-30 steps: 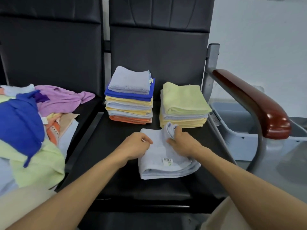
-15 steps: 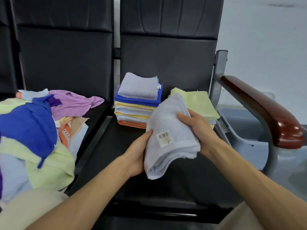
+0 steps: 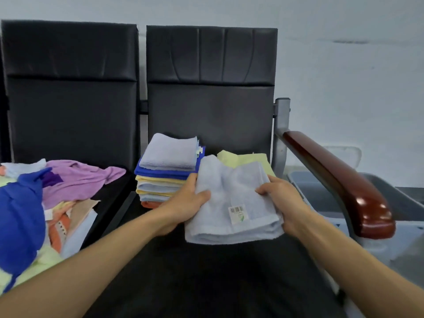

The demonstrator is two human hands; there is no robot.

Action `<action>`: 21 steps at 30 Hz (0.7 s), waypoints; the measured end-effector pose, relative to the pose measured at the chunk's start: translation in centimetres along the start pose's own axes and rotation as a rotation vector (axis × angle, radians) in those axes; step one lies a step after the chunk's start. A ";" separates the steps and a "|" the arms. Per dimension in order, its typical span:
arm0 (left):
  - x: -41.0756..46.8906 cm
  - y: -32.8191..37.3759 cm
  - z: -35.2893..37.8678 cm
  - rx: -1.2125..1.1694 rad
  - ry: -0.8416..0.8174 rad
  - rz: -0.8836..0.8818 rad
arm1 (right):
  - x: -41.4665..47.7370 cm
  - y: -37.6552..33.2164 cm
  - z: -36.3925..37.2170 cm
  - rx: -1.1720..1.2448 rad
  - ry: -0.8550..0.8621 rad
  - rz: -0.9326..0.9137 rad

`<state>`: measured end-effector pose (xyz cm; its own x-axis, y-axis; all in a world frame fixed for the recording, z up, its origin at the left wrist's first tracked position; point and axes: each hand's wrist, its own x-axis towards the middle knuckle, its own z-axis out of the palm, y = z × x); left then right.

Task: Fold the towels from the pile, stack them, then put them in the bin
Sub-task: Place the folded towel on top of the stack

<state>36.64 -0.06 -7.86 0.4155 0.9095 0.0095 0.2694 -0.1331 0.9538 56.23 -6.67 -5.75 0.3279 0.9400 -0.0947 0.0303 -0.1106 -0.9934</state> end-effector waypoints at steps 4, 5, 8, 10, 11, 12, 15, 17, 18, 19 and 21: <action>5.2 1.8 1.0 0.130 0.048 0.057 | 4.8 -2.2 -1.3 -0.255 0.100 -0.133; 6.8 2.1 1.3 0.151 0.063 0.072 | 6.3 -2.7 -1.6 -0.298 0.121 -0.162; 11.3 2.6 2.1 0.210 0.105 0.084 | 10.7 -3.1 -2.4 -0.421 0.188 -0.240; 14.0 2.5 2.5 0.224 0.127 0.060 | 13.4 -2.9 -2.9 -0.494 0.223 -0.262; 15.2 2.1 2.7 0.216 0.130 0.045 | 14.7 -2.6 -3.1 -0.529 0.236 -0.267; 16.4 1.6 3.1 0.207 0.129 0.028 | 16.1 -2.1 -3.4 -0.563 0.243 -0.262; 18.4 -0.6 4.5 0.253 0.102 -0.036 | 18.7 0.3 -4.1 -0.689 0.243 -0.183; 19.0 -1.9 5.4 0.286 0.124 -0.072 | 19.5 1.9 -4.3 -0.783 0.262 -0.132; 19.2 -2.4 5.8 0.292 0.147 -0.086 | 19.7 2.7 -4.3 -0.806 0.281 -0.132; 19.5 -2.6 6.0 0.297 0.170 -0.089 | 19.9 3.1 -4.2 -0.807 0.302 -0.152; 19.7 -2.7 6.1 0.286 0.198 -0.091 | 19.8 3.5 -4.0 -0.793 0.327 -0.179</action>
<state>49.39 15.80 -12.11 0.2101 0.9776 0.0129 0.5417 -0.1274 0.8309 66.63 10.26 -10.82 0.5059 0.8386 0.2023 0.7150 -0.2764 -0.6421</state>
